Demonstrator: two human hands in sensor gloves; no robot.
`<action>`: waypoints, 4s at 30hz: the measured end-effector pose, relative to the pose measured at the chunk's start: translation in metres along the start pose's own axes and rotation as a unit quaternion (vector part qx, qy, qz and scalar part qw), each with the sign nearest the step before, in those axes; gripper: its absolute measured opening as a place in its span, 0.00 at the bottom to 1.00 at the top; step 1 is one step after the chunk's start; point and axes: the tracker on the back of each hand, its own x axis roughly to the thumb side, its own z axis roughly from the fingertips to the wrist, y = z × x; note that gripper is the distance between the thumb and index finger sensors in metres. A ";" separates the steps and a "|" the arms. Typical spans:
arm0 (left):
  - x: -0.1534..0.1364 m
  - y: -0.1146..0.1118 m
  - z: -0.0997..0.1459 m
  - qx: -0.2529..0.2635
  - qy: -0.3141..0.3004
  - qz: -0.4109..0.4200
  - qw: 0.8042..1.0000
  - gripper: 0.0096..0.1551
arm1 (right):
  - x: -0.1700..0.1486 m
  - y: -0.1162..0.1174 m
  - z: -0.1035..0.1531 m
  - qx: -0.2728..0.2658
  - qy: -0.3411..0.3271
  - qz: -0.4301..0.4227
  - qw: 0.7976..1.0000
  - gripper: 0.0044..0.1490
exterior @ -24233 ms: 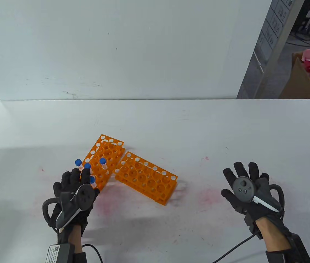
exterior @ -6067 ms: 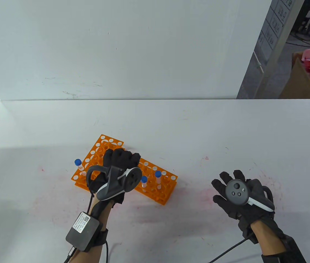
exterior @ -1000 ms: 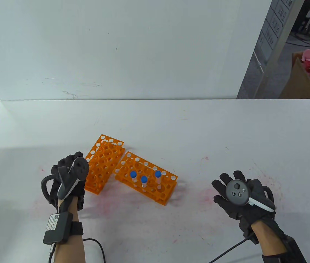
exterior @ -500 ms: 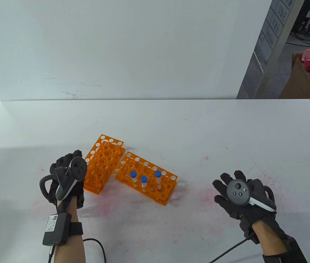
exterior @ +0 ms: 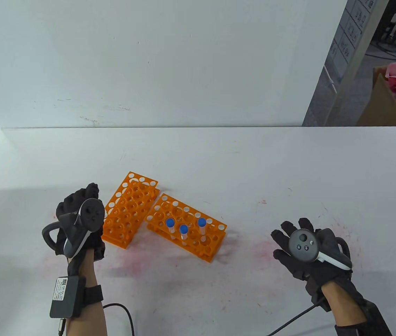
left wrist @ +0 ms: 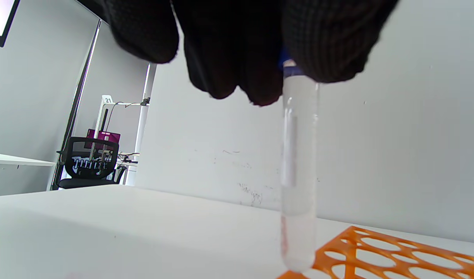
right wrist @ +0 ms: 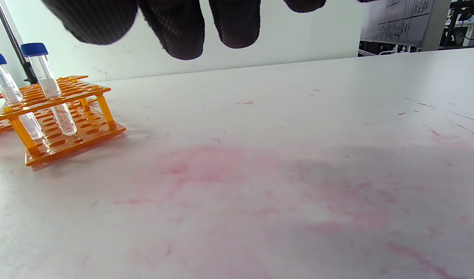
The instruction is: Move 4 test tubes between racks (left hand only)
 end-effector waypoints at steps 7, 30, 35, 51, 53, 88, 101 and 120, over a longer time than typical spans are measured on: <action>0.024 0.010 0.002 0.010 -0.040 -0.005 0.999 0.30 | 0.000 0.000 0.000 0.001 -0.001 0.000 1.000 0.39; 0.093 0.010 0.016 -0.020 -0.157 -0.014 0.987 0.30 | 0.000 0.000 0.000 0.002 -0.002 -0.004 1.000 0.39; 0.099 0.005 0.018 -0.028 -0.165 -0.012 0.986 0.30 | -0.001 0.000 0.000 0.001 -0.003 -0.006 1.000 0.39; 0.101 -0.013 0.021 -0.048 -0.168 -0.008 0.985 0.30 | -0.001 -0.001 0.000 0.000 -0.003 -0.005 1.000 0.39; 0.102 -0.016 0.022 -0.047 -0.168 -0.016 0.984 0.29 | -0.001 0.000 0.000 0.000 -0.004 -0.004 1.000 0.39; 0.106 -0.039 0.026 -0.096 -0.183 -0.063 0.976 0.28 | -0.001 -0.001 0.001 0.002 -0.004 -0.006 1.000 0.39; 0.106 -0.039 0.026 -0.103 -0.181 -0.055 0.976 0.29 | -0.001 -0.001 0.000 0.007 -0.002 -0.008 1.000 0.39; 0.085 -0.013 0.038 -0.107 -0.164 -0.055 0.979 0.43 | -0.005 0.000 0.002 0.004 0.005 -0.016 1.000 0.39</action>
